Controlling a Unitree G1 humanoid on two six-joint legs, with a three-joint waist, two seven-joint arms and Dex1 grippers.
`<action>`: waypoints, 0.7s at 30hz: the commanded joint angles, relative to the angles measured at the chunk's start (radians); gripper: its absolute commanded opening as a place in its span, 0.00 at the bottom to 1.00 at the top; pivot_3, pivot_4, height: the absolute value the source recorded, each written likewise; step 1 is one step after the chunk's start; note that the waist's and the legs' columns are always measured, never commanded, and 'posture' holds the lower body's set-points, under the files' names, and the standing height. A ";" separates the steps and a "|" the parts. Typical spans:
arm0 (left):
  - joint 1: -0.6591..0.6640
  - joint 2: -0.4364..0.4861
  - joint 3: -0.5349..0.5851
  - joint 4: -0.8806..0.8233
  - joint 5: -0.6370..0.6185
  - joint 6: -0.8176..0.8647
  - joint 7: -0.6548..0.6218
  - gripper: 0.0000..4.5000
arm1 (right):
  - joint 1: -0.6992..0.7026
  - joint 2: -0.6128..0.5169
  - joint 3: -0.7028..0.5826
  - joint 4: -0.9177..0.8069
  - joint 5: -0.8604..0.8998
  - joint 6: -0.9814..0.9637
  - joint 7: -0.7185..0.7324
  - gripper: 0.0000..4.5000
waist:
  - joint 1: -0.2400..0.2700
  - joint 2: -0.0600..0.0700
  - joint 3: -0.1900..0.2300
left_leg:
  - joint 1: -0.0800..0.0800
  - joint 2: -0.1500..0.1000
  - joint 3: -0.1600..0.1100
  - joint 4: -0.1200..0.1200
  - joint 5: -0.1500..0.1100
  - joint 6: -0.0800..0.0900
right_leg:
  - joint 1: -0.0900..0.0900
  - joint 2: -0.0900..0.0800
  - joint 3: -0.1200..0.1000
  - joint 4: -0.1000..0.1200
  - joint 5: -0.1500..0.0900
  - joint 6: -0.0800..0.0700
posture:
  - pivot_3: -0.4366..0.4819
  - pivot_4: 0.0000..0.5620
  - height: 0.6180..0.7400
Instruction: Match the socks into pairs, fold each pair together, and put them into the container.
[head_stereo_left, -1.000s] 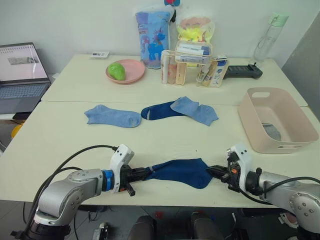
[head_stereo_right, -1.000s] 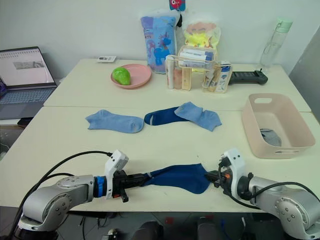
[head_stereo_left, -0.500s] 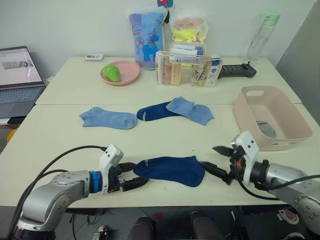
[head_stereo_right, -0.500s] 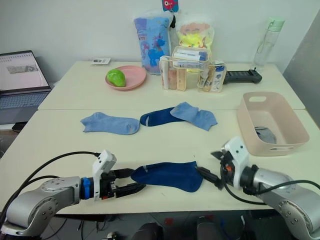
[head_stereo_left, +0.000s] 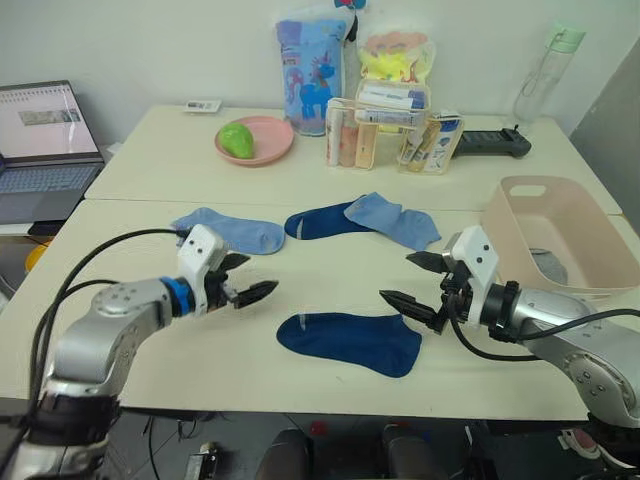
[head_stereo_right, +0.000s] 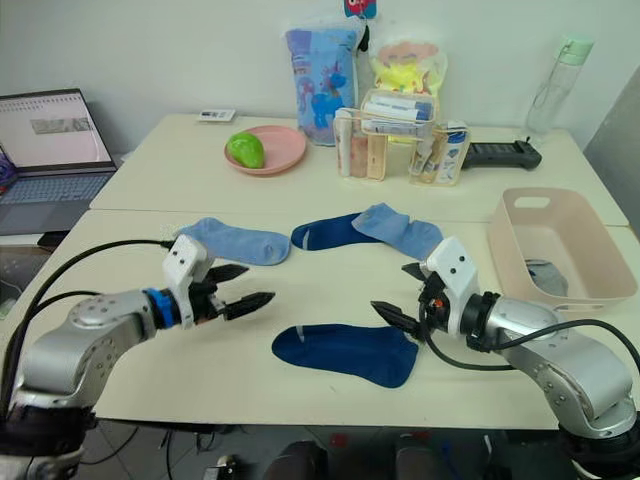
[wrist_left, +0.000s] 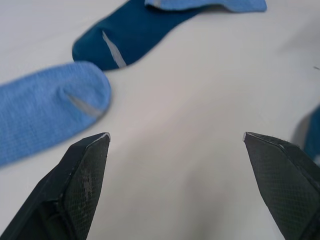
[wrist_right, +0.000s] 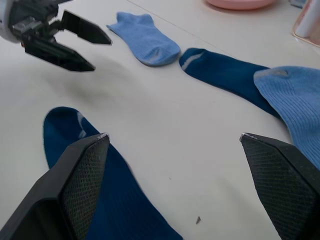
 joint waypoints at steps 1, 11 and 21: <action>-0.131 -0.051 -0.082 0.133 0.115 -0.076 0.049 0.99 | -0.021 0.017 -0.009 -0.033 0.001 -0.010 -0.017 1.00 | 0.000 0.000 0.000 | -0.001 0.000 0.000 0.000 0.000 0.000 | 0.000 0.000 0.000 0.000 0.000 0.000 | 0.48 0.27 0.69; -0.535 -0.184 -0.204 0.722 0.307 -0.260 0.012 0.99 | -0.023 0.049 0.008 -0.076 0.010 0.018 -0.058 1.00 | -0.012 -0.001 0.001 | -0.001 0.000 0.000 0.001 0.000 0.000 | -0.001 0.001 -0.002 0.003 0.000 0.000 | 0.48 0.27 0.69; -0.761 -0.279 -0.232 1.189 0.438 -0.430 -0.047 0.79 | -0.034 0.068 0.008 -0.093 0.021 0.043 -0.084 1.00 | -0.015 -0.001 0.001 | -0.001 -0.001 0.001 0.001 0.000 0.000 | -0.002 0.001 -0.002 0.004 0.000 0.000 | 0.48 0.27 0.69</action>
